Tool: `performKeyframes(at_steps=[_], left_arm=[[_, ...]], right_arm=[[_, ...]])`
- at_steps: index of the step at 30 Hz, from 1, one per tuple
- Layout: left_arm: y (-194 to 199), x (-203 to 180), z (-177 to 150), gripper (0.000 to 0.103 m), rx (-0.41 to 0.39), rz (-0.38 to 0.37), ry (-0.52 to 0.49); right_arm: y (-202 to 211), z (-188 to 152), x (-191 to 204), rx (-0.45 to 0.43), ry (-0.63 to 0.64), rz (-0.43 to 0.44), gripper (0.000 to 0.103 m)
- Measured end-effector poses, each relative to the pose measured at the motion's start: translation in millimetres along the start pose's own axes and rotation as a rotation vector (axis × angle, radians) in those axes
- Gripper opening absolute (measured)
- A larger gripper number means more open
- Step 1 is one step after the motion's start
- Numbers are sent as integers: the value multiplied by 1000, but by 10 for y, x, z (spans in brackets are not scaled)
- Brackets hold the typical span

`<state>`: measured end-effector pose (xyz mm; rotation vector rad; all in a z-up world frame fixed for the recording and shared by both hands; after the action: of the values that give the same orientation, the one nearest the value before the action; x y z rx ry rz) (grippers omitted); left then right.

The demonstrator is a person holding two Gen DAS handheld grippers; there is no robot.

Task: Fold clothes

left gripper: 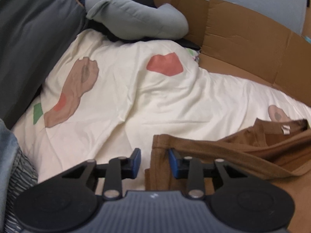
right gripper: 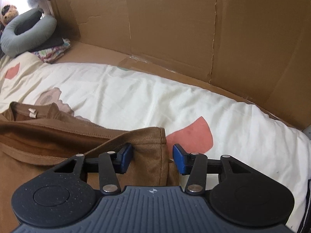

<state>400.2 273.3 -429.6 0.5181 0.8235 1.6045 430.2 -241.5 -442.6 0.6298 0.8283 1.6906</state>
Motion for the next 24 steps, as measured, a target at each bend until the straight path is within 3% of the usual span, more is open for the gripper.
performKeyframes(at_steps=[2,4,7,12,17,24], left_arm=[[-12,4,9,29,-1,-3,8],[-21,-8,4,14,0,-9,8],[-12,-12,0,9,-7,-14,16],[74,82,40,7,-49,-4,57],[178,181,89,6,-86,-25,118],[301,193,110,6,-120,-50,131]], right_arm=[[-8,16,-2,-7,-8,8,42],[-18,29,12,-10,2,10,40],[-25,49,20,-15,12,10,35],[27,94,-62,-41,-11,-16,6],[74,86,-213,-65,-93,-26,4],[279,190,-127,-136,-14,-53,4]])
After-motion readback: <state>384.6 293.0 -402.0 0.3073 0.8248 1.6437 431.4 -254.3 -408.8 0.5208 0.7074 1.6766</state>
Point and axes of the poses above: each gripper's, at about its wrist camera, not at the fingertips, and y roughly against the way its jaws point, x to its left, z to its top, the point moved 10 cm from there along -y, roughly the way its jaws point, and after that the axes turned 8 degrees about y, right-handed, at the moved point
